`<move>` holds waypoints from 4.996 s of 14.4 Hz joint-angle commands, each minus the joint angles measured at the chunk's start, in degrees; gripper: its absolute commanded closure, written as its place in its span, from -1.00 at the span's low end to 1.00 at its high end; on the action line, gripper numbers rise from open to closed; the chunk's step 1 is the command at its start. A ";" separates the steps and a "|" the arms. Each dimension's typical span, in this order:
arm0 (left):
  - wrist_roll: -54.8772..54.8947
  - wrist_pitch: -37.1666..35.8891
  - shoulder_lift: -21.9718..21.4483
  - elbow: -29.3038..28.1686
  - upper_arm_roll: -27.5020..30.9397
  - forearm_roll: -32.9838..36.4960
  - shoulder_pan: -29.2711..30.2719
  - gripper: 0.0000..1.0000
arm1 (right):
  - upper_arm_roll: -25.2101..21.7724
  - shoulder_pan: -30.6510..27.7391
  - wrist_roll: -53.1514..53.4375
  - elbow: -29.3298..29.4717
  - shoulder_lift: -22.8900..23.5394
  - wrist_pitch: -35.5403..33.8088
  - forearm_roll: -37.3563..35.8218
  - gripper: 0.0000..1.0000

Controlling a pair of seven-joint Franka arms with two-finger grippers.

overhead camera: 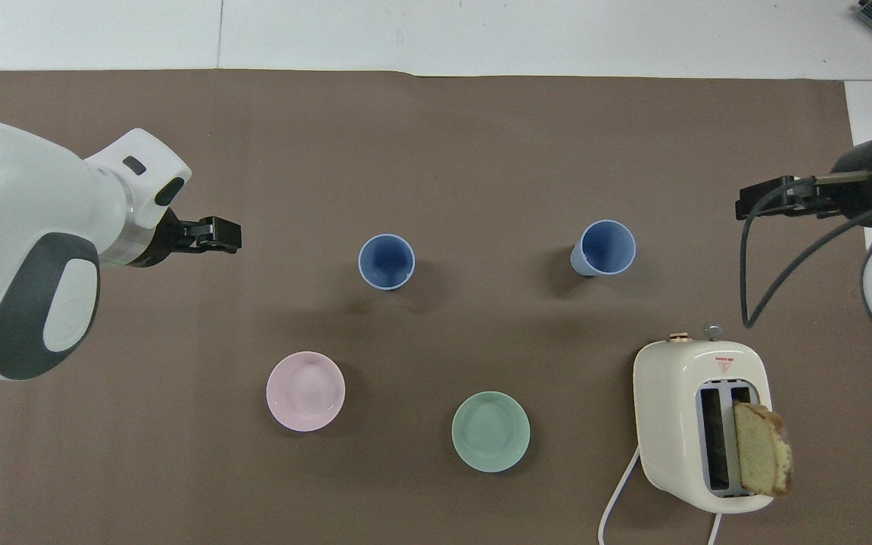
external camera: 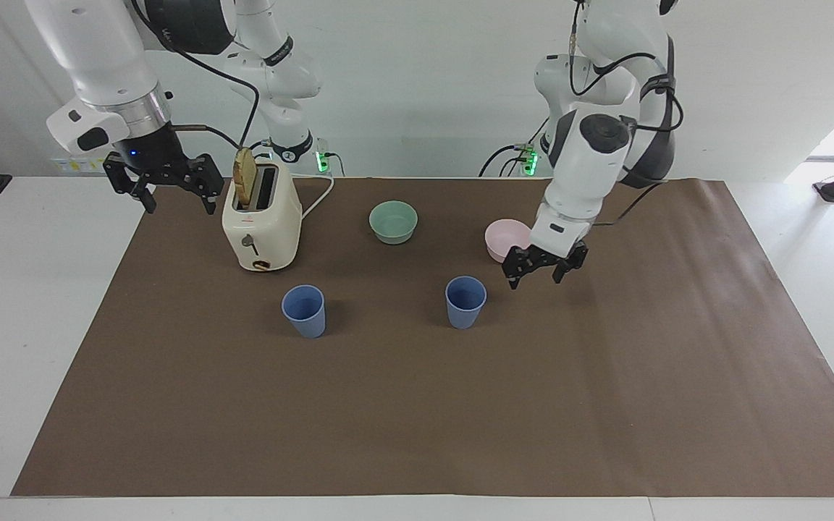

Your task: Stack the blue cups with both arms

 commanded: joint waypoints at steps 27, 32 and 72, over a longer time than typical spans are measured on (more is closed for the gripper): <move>15.55 -28.85 -7.06 20.46 -0.82 1.69 7.04 -1.00 | 0.17 6.07 0.72 -16.11 12.67 24.20 4.03 1.00; 15.73 -28.85 -7.15 20.38 -0.38 1.77 7.74 -1.00 | 0.08 6.16 0.72 -8.48 12.06 14.21 3.85 1.00; 15.64 -26.92 -7.06 20.11 -0.29 1.69 8.70 -1.00 | 2.28 31.04 32.54 12.02 23.57 14.79 0.60 1.00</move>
